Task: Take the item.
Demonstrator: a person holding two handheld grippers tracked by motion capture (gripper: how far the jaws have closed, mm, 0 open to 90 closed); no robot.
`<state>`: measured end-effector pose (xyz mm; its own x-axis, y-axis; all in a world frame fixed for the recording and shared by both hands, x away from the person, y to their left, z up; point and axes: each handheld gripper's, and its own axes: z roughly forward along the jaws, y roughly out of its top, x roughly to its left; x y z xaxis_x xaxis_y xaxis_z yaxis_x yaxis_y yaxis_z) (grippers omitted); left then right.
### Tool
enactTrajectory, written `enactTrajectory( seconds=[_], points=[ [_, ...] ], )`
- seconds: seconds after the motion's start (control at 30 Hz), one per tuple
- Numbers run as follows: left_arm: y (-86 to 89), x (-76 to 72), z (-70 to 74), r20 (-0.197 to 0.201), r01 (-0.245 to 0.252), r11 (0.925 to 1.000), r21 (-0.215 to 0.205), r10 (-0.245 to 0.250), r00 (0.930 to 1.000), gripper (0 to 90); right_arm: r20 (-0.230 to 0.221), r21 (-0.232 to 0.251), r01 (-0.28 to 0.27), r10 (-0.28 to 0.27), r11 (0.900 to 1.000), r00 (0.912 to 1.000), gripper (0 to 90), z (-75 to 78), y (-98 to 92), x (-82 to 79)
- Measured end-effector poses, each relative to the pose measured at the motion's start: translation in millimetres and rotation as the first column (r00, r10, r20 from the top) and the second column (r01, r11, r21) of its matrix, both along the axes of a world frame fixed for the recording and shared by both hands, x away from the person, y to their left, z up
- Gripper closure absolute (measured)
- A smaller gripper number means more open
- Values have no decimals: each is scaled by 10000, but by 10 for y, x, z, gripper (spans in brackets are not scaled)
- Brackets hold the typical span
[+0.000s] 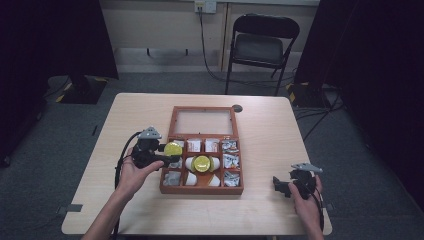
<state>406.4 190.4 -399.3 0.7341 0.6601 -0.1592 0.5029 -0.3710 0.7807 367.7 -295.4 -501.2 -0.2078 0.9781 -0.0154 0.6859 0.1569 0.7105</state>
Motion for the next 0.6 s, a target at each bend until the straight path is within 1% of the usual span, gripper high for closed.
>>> enactTrajectory(
  seconds=[0.07, 0.1, 0.13, 0.17, 0.2, 0.23, 0.27, 0.3, 0.47, 0.53, 0.57, 0.6],
  points=[
    [28, 0, 11, 20, -55, 10000, -20, 55, 10000, 391, -3, -2, 4, -4, 10000, 10000, 0, 0, 0, 0],
    [74, -5, 29, 69, -176, 9998, -87, 177, 9998, 391, -1, 1, 3, -3, 10000, 10000, 0, 0, 0, 0],
    [74, -5, 29, 69, -176, 9998, -87, 177, 9998, 391, -1, -2, 2, -2, 10000, 10000, 0, 0, 0, 0],
    [112, -14, 45, 92, -296, 9994, -180, 298, 9995, 391, 0, -1, 3, -3, 10000, 10000, 0, 0, 0, 0],
    [112, -14, 45, 92, -296, 9994, -180, 298, 9995, 391, 1, -2, 1, -1, 10000, 10000, 0, 0, 0, 0],
    [155, -24, 64, 155, -397, 9987, -317, 402, 9991, 391, 0, -1, 1, -1, 10000, 10000, 0, 0, 0, 0],
    [155, -24, 64, 155, -397, 9987, -317, 402, 9991, 391, 0, -1, 1, -1, 10000, 10000, 0, 0, 0, 0],
    [191, -41, 97, 297, -382, 9983, -430, 395, 9988, 391, -3, 1, 5, -5, 10000, 10000, 0, 0, 0, 0],
    [236, -58, 157, 357, -573, 9977, -358, 585, 9976, 391, -2, -1, 5, -5, 10000, 10000, 0, 0, 0, 0],
    [259, -61, 161, 369, -724, 9965, -413, 739, 9966, 391, -2, -3, -2, 2, 10000, 10000, 0, 0, -1, 1],
    [295, -68, 161, 373, -777, 9956, -526, 797, 9961, 391, 2, -6, -10, 10, 10000, 10000, 0, 0, -1, 2],
    [295, -68, 161, 373, -777, 9956, -526, 797, 9961, 391, 2, -6, -10, 10, 10000, 10000, 0, 0, -1, 2]
  ],
)
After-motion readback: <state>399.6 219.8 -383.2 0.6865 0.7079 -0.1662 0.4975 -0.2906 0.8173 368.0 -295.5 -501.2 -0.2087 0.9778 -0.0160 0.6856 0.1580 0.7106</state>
